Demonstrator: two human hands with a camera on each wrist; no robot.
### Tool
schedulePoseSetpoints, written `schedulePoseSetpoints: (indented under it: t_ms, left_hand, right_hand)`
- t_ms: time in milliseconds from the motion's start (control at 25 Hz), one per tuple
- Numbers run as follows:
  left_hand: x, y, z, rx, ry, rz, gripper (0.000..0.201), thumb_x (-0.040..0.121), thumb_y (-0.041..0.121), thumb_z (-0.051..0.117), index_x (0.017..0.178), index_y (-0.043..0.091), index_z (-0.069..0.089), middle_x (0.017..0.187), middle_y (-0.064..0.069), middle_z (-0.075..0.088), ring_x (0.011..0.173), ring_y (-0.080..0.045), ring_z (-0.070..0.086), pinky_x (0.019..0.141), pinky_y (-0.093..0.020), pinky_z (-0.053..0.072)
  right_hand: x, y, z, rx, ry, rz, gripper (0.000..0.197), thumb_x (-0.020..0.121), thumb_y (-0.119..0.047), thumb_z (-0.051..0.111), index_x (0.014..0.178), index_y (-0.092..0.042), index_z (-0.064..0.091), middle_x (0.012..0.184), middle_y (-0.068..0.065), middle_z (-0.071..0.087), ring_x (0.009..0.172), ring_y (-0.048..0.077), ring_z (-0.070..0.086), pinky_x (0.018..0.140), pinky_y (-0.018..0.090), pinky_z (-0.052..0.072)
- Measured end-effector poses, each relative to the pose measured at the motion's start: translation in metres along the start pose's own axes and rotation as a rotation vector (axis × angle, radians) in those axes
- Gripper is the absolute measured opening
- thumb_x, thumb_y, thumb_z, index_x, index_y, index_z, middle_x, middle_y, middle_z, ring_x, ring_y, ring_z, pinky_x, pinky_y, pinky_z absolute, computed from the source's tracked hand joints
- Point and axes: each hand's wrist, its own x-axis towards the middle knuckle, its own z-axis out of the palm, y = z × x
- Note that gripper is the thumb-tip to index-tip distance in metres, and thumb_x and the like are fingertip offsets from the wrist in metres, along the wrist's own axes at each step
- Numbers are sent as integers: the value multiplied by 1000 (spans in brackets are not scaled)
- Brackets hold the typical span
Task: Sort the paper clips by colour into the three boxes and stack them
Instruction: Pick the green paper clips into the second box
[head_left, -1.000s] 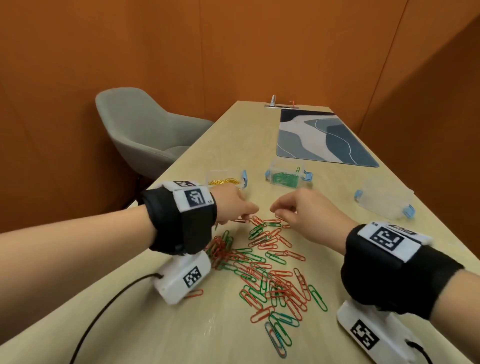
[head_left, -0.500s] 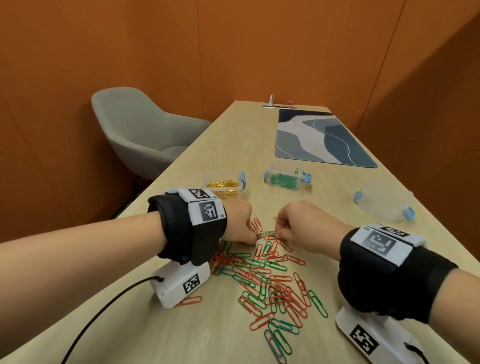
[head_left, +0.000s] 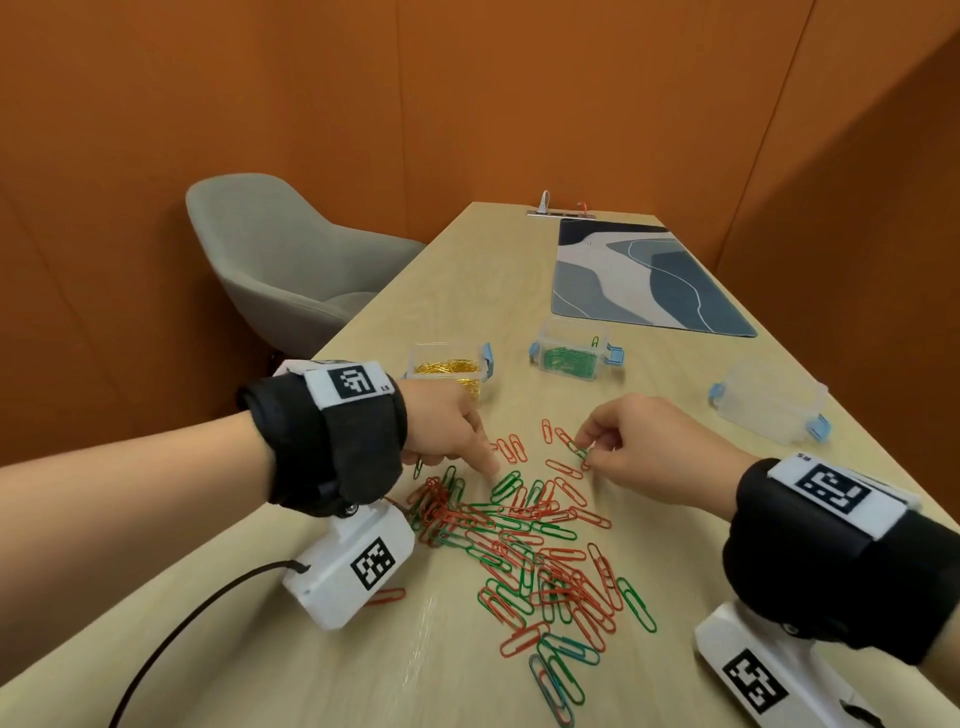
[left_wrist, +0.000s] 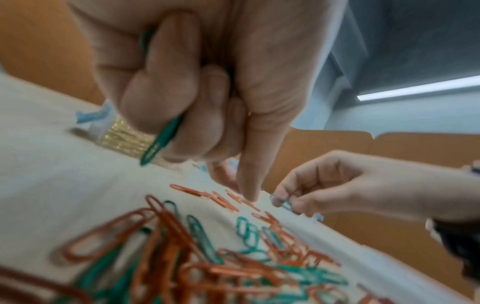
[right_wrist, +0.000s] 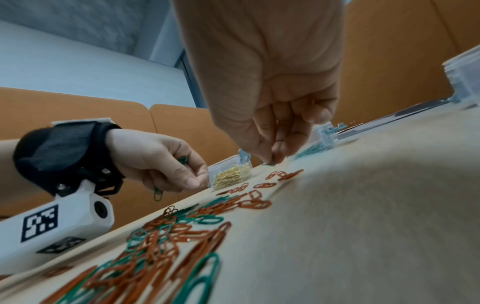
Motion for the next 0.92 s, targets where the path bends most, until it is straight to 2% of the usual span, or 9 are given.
schedulePoseSetpoints:
  t_ms: [80,200,360,480,520,640,680,840,920]
  left_hand:
    - [0,3,5,127,84,61,25,74,41,73,90,22,71,77,8,59,71,-8,51,55,-19,38]
    - [1,13,15,216,148,137,27,74,39,74,94,20,73,98,5,67,90,-10,56,63,-16,40]
    - [2,23,21,352,90,132,27,80,35,68,95,12,71,94,-1,67,87,-17,60,65,-22,44]
    - [0,26,26,409,16,57,31,89,40,53,100,13,64,88,-3,59,78,-17,53,65,-25,42]
    - [0,26,26,339,-6,27,32,92,39,45,101,12,61,85,-4,58,74,-17,52,63,-24,42]
    - [-2,25,18,-396,-163,-127,21,93,21,31,83,11,47,54,-1,45,40,-11,39,38,-14,28]
    - [-4,24,15,-575,-236,-144,20,91,16,29,79,10,44,49,0,42,37,-11,36,35,-11,24]
    - [0,27,16,-805,-472,-81,25,92,17,25,84,7,46,61,-6,51,45,-12,44,35,-13,31]
    - [6,30,14,-767,-538,-61,27,94,25,27,78,12,44,56,-1,45,39,-7,37,31,-11,24]
  right_hand:
    - [-3,1,-1,8,20,-3,19,88,-17,55,103,-17,68,89,-7,60,75,4,52,67,14,41]
    - [-7,-2,0,21,17,-22,12,86,-18,59,92,-15,70,85,-6,63,72,4,54,60,13,41]
    - [-11,-6,3,-15,-25,-50,9,85,-17,61,87,-16,69,76,-9,60,68,4,53,57,12,39]
    - [-14,-8,3,-11,-21,-81,8,84,-16,61,85,-18,69,74,-10,61,66,4,54,57,11,39]
    - [-15,-8,3,5,-5,-90,7,83,-16,61,84,-19,68,74,-9,62,65,4,55,57,11,39]
    - [-18,-10,-2,121,109,-138,5,81,-17,63,81,-20,67,74,-5,64,61,3,53,54,9,42]
    - [-19,-12,-3,171,134,-174,4,80,-17,64,80,-21,67,73,-5,64,60,3,52,55,9,43]
    - [-23,-23,-2,186,89,-307,6,81,-22,67,80,-28,67,73,-7,67,68,3,59,64,10,43]
    - [-24,-23,-4,170,126,-300,4,82,-30,67,84,-27,67,76,-9,67,71,5,60,62,13,43]
